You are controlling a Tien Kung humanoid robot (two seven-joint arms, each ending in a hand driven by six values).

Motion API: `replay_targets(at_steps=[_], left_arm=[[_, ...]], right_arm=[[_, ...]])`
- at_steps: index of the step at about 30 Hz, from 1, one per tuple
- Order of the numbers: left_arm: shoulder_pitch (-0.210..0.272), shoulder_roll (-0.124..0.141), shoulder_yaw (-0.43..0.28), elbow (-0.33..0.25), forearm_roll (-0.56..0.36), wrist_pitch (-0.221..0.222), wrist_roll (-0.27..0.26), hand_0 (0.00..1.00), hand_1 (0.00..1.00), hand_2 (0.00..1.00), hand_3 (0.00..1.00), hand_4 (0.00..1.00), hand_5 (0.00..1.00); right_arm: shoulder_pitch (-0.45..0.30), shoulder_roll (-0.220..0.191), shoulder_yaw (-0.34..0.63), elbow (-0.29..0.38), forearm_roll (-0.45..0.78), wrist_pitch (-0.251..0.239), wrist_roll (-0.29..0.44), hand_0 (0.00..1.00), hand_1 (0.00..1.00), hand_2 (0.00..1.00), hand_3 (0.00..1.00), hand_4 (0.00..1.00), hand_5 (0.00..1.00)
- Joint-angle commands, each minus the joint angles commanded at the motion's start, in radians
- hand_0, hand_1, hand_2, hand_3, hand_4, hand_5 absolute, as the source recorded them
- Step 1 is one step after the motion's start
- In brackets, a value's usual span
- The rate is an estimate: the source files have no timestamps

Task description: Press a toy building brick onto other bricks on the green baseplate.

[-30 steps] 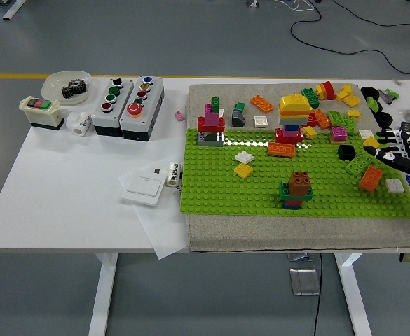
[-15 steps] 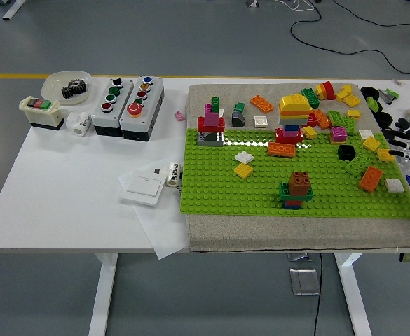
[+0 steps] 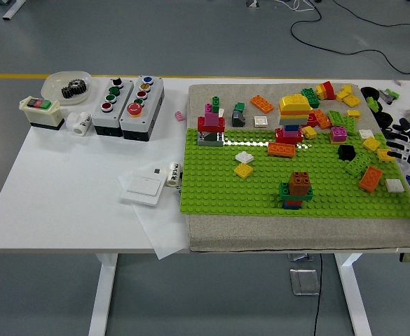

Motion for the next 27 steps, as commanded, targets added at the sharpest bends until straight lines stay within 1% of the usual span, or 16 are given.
replay_targets(at_steps=[15,27], left_arm=[[-0.005,-0.002,-0.003,-0.001,0.004,0.001,0.0,0.452,0.568,0.709,0.737,0.769,0.812],[-0.01,-0.001,0.003,-0.001,-0.005,-0.001,-0.003,0.454,0.568,0.708,0.735,0.767,0.809]], right_arm=[[0.001,-0.006,-0.003,0.001,0.027,0.006,0.035,0.748,0.748,0.791,0.793,0.998,0.831],[0.003,-0.011,0.002,0.001,0.029,0.007,0.038,0.747,0.749,0.791,0.794,0.998,0.839]])
